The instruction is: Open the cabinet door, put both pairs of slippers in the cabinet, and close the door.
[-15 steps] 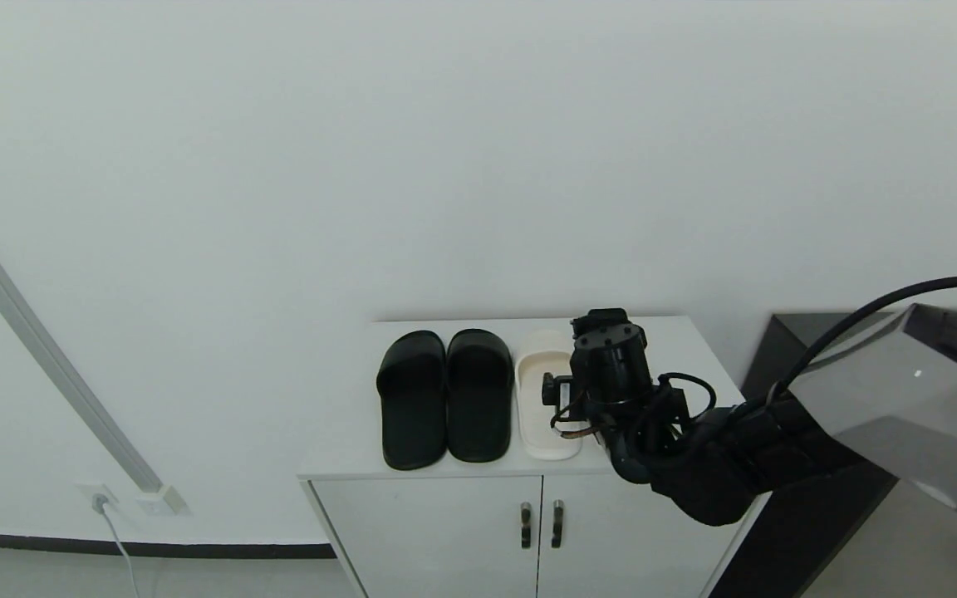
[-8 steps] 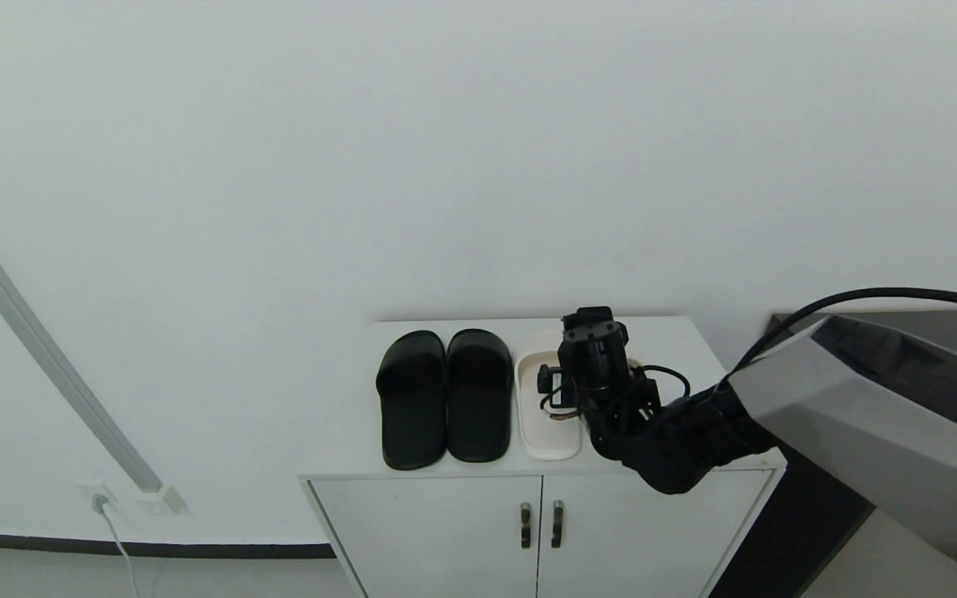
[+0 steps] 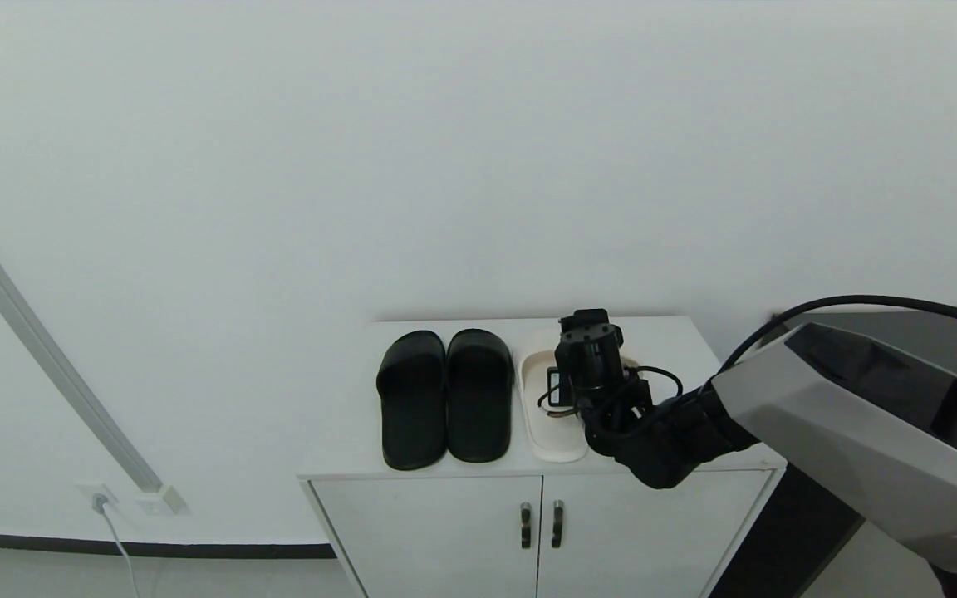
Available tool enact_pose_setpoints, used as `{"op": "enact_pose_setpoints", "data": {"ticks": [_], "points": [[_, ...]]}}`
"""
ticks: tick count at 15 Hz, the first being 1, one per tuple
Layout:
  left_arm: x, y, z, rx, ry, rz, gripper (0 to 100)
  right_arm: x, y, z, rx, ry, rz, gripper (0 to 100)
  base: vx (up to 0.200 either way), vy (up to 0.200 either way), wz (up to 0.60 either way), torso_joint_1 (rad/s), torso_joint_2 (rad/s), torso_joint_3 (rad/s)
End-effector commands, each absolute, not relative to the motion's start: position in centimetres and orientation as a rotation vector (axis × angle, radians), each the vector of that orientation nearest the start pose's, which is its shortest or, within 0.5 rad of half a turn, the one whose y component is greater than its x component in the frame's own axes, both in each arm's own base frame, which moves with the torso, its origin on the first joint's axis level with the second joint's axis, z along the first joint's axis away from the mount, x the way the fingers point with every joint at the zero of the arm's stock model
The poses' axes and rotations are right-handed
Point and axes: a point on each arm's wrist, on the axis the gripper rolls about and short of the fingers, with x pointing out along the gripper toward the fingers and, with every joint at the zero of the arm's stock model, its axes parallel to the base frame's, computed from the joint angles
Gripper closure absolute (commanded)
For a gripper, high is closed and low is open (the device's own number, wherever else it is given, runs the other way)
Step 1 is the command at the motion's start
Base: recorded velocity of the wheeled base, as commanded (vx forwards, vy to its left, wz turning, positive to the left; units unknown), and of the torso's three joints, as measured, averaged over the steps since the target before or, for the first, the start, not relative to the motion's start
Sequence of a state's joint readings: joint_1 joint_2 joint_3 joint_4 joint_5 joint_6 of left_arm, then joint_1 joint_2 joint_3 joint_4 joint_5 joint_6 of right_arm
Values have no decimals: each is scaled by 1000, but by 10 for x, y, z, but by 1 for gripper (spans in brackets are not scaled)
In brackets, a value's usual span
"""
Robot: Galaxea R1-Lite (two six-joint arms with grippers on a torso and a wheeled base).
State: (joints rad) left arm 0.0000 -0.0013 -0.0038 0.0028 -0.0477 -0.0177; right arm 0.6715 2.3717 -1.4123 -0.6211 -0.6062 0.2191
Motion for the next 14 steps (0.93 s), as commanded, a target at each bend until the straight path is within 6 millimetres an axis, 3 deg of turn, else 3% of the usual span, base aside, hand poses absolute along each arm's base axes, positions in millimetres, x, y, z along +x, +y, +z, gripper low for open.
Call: {"op": "enact_pose_setpoints", "data": {"ticks": [1,4,7,11,14], "points": [[-23,-1,76,-18,0,-48,100,373,281,85,16,266,37,100,0,0,0,0,0,0],[-23,-1,76,-18,-1,-48,100,363,278,101,-6,249,51,100,0,0,0,0,0,0],[-23,-1,76,-17,-3,-48,100,328,264,135,2,235,91,100,0,0,0,0,0,0],[-23,-1,76,-17,-1,-48,100,252,215,178,26,257,349,100,0,0,0,0,0,0],[-23,-1,76,-15,-1,-49,100,195,178,184,34,302,606,100,0,0,0,0,0,0]]}}
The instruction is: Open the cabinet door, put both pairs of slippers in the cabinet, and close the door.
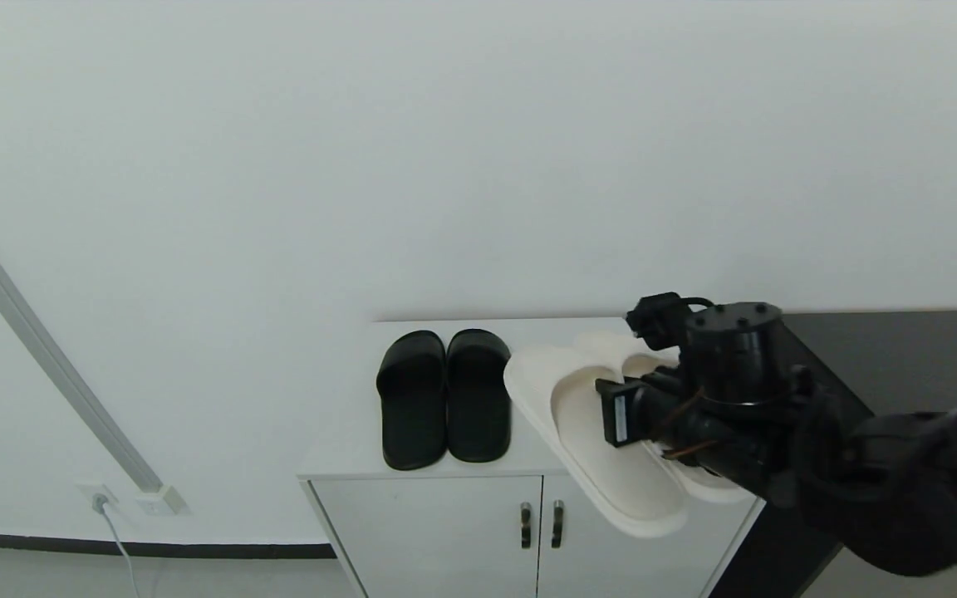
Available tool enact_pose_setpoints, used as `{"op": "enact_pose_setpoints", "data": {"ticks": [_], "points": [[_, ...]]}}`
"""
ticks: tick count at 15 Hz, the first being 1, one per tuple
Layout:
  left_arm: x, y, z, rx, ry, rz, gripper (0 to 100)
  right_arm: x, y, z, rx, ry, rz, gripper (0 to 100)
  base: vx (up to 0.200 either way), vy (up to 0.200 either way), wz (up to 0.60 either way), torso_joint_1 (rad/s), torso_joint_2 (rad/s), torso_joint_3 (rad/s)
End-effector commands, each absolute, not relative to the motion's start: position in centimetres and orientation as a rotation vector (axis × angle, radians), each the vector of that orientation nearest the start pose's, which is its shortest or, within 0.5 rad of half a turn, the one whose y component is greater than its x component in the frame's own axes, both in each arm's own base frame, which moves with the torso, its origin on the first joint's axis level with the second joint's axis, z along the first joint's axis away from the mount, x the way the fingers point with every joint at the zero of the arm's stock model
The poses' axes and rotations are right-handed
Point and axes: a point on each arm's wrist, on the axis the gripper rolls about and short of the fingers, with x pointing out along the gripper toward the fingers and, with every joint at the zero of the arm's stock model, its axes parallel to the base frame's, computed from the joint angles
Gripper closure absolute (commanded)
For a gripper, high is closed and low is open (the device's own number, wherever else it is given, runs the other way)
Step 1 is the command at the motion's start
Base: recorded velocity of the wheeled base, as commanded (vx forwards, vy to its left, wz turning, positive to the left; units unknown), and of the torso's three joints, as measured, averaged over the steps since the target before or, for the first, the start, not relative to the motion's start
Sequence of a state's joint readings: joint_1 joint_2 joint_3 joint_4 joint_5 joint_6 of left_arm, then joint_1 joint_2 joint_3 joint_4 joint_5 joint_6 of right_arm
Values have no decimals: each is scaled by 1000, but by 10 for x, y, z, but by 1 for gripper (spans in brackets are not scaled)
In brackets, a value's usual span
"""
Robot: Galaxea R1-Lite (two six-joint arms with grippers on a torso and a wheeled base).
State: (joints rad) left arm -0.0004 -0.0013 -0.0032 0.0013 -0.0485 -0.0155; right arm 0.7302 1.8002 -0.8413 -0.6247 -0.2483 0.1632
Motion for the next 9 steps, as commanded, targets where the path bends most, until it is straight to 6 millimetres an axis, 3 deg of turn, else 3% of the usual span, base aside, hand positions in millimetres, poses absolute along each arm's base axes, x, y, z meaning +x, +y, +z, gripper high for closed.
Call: {"op": "enact_pose_setpoints", "data": {"ticks": [1,3,8,9], "points": [[-23,-1,76,-15,-1,-49,100,186,172,182,34,310,640,100,0,0,0,0,0,0],[-23,-1,76,-14,-1,-49,100,169,160,178,-4,314,700,100,0,0,0,0,0,0],[-23,-1,76,-14,-1,-49,100,164,158,168,-58,342,735,100,0,0,0,0,0,0],[-23,-1,76,-14,-1,-49,100,164,158,167,-60,346,735,100,-200,0,0,2,-2,2]]}}
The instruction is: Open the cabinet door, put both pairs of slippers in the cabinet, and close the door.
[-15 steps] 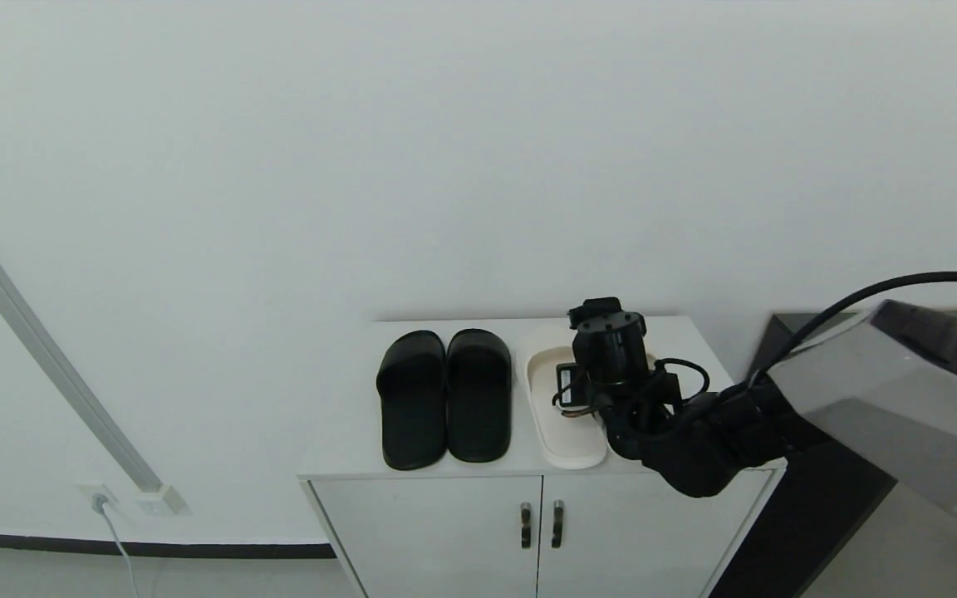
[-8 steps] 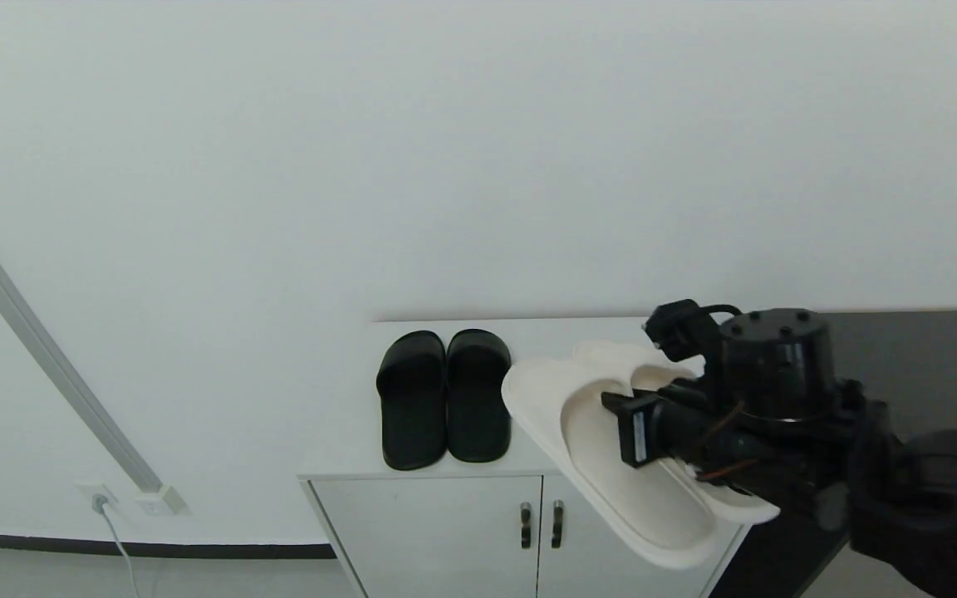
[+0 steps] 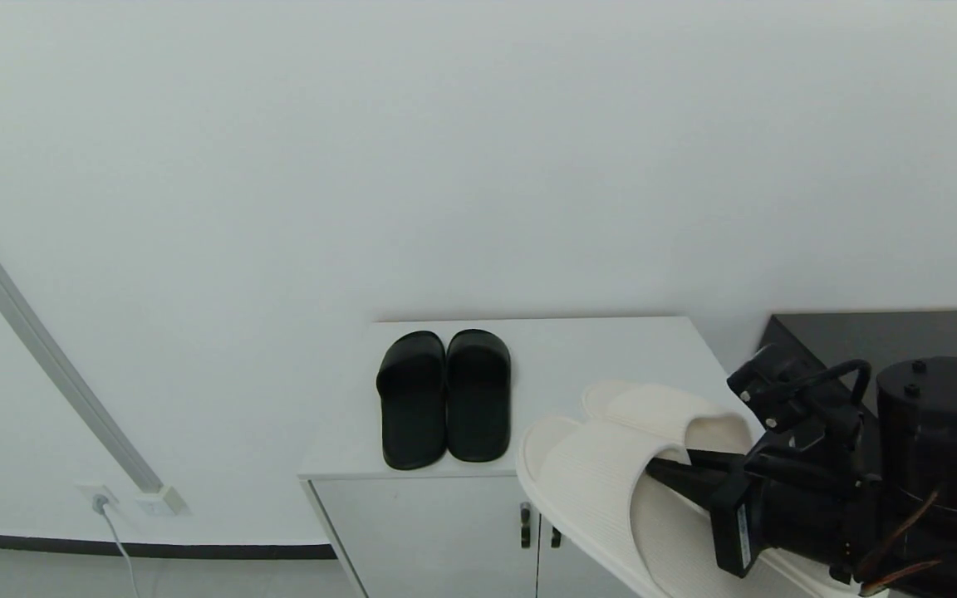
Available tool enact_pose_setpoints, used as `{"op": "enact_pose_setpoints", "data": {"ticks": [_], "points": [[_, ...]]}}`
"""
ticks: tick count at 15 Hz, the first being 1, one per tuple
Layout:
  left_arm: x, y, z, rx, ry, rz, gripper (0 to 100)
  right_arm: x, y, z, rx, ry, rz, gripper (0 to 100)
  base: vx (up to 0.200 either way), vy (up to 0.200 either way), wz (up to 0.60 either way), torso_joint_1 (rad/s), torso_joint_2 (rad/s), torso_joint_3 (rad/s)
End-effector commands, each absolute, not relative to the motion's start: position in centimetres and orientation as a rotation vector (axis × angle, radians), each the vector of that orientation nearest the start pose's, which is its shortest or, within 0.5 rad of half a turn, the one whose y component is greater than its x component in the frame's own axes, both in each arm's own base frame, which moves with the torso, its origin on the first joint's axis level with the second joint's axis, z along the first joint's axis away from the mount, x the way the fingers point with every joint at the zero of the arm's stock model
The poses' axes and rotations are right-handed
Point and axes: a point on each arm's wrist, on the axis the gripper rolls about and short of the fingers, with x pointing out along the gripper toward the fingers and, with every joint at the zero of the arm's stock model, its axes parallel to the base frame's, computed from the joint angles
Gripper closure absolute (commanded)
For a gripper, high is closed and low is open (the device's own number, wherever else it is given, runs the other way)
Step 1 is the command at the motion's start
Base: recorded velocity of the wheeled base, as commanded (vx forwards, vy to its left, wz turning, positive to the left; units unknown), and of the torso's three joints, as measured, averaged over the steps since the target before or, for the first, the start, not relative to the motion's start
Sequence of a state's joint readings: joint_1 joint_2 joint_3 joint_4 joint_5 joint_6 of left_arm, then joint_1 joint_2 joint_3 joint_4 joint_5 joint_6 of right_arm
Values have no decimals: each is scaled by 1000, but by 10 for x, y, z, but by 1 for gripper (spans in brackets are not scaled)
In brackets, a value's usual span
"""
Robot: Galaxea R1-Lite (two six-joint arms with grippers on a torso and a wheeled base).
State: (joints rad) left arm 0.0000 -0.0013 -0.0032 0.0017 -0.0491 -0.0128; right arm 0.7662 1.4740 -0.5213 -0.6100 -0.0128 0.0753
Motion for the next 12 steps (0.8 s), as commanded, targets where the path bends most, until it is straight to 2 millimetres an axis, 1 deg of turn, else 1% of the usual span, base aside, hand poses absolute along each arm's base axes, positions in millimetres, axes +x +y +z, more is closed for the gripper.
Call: {"op": "enact_pose_setpoints", "data": {"ticks": [1,5,12], "points": [[-23,-1,76,-14,-1,-49,100,164,158,166,-61,349,734,100,-200,0,0,2,2,2],[-23,-1,76,-14,-1,-49,100,164,157,165,-62,352,734,100,-200,0,0,4,2,1],[-23,-1,76,-14,-1,-48,100,161,154,159,-72,371,730,100,0,0,0,0,0,0]]}}
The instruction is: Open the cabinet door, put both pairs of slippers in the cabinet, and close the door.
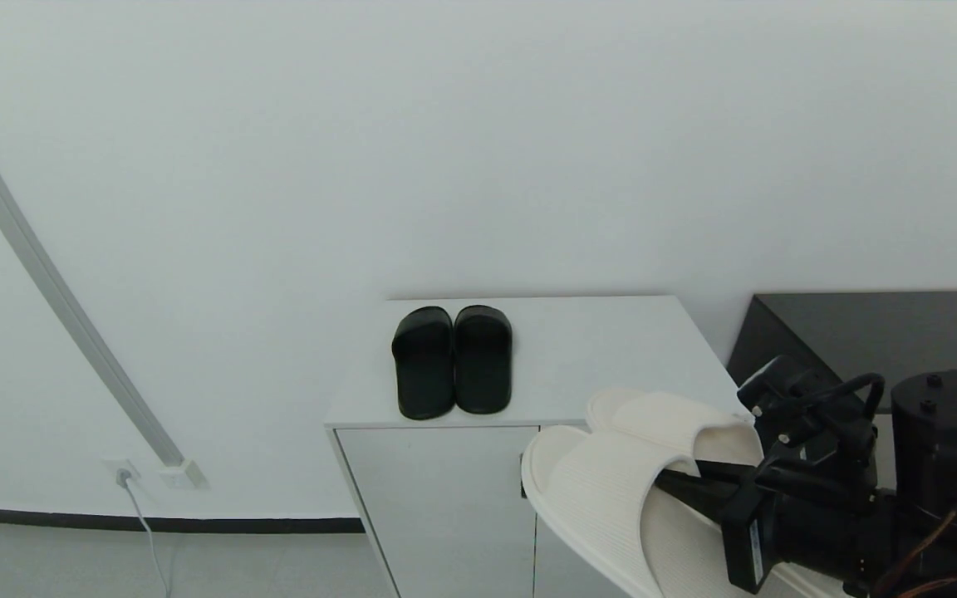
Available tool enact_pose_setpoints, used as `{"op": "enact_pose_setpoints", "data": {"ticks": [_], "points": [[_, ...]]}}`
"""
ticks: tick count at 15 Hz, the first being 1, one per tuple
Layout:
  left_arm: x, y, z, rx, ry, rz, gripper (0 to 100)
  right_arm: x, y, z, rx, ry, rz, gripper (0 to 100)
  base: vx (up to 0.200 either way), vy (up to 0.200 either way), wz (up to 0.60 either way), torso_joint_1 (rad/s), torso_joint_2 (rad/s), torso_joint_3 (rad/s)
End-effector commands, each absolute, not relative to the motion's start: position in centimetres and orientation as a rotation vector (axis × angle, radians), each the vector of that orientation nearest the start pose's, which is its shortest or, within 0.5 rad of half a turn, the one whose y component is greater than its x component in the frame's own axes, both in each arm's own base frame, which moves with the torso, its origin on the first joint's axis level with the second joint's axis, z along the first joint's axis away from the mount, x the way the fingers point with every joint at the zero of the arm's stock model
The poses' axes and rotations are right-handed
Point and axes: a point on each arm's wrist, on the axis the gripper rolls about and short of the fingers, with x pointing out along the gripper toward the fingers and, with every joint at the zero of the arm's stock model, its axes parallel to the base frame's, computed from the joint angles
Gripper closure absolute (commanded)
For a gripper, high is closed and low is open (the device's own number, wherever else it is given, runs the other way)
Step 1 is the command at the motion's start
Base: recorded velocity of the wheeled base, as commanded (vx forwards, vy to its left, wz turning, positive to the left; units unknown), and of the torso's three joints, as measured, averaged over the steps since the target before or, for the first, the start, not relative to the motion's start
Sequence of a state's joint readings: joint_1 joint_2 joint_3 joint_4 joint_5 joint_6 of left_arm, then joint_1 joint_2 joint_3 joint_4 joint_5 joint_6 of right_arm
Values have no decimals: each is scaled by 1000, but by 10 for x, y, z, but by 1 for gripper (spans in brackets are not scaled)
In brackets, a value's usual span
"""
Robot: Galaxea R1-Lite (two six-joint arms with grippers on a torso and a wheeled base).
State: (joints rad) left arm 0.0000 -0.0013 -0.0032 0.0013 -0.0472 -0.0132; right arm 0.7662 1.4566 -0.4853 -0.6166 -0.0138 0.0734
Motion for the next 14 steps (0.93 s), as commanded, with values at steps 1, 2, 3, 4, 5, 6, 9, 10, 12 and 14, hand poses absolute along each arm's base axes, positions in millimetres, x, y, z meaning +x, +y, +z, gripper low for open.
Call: {"op": "enact_pose_setpoints", "data": {"ticks": [1,2,3,4,5,6,9,10,12,14], "points": [[-23,-1,76,-14,-3,-46,100,161,154,159,-70,368,728,100,0,0,0,0,0,0],[-23,-1,76,-12,-3,-46,100,161,154,159,-70,367,728,100,0,0,0,0,0,0],[-23,-1,76,-11,-3,-46,100,161,154,159,-71,370,728,100,0,0,0,0,0,0],[-23,-1,76,-12,-3,-46,100,161,154,158,-73,374,728,100,0,0,0,0,0,0],[-23,-1,76,-12,-3,-46,100,161,154,157,-73,376,728,100,0,0,0,0,0,0],[-23,-1,76,-12,-3,-46,100,161,154,158,-73,374,728,100,0,0,0,0,0,0],[-23,-1,76,-12,-3,-46,100,161,154,158,-72,373,729,100,0,0,0,-85,195,106],[-23,-1,76,-12,-3,-48,100,161,154,158,-72,373,729,100,0,0,0,-149,334,173],[-23,-1,76,-14,-1,-49,0,160,154,158,-72,373,731,100,0,0,0,-154,347,181],[-23,-1,76,-14,-1,-49,0,160,153,158,-74,374,731,100,0,0,0,-156,361,195]]}}
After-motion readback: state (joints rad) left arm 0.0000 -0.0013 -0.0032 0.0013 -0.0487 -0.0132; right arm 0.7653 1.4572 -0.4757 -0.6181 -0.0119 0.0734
